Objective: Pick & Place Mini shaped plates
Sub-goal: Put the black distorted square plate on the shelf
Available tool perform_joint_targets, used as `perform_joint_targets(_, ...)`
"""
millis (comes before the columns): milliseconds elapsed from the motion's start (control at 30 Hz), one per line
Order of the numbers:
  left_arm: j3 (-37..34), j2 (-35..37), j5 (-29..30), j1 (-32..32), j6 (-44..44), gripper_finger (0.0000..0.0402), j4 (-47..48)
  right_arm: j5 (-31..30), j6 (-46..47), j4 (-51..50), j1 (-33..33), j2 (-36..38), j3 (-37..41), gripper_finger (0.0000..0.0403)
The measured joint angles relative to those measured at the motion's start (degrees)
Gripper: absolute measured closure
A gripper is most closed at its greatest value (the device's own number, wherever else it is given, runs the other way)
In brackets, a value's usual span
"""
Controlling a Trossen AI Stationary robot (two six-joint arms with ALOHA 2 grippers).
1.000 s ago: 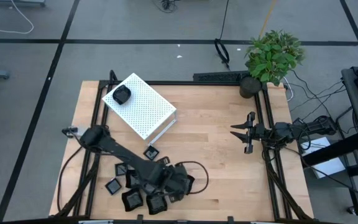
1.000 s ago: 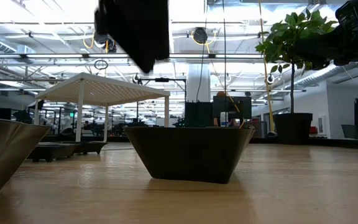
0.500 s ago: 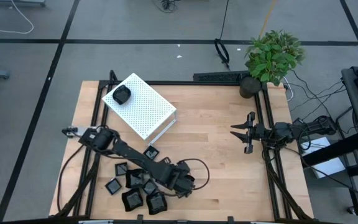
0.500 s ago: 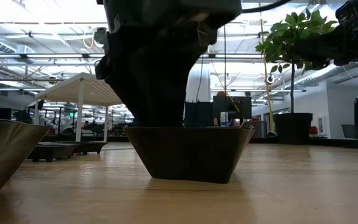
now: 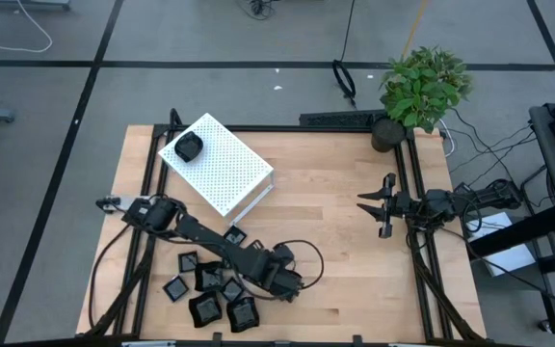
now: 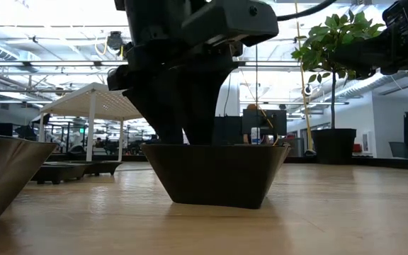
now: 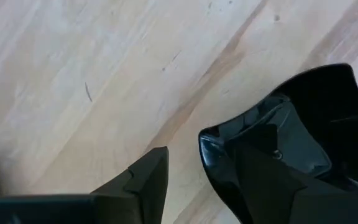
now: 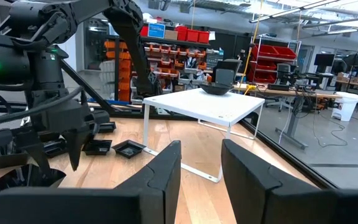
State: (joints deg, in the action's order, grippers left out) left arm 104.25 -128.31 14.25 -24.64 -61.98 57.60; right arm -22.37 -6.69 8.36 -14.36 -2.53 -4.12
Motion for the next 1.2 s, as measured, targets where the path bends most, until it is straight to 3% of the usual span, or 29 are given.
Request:
perform_joint_targets(333, -2.93, 0.02, -3.61, -0.07, -1.03, 0.0215, -0.94, 0.00, 0.02, 0.00, 0.00, 0.00, 0.00, 0.0300)
perform_joint_targets(1067, -3.04, 0.02, -2.67, -0.07, 2.43, 0.0215, -4.81, 0.00, 0.01, 0.00, 0.00, 0.00, 0.00, 0.0300)
perform_joint_targets(1200, -3.04, 0.02, -2.24, 0.08, 6.65, 0.0215, -7.31, 0.00, 0.02, 0.00, 0.00, 0.00, 0.00, 0.0300)
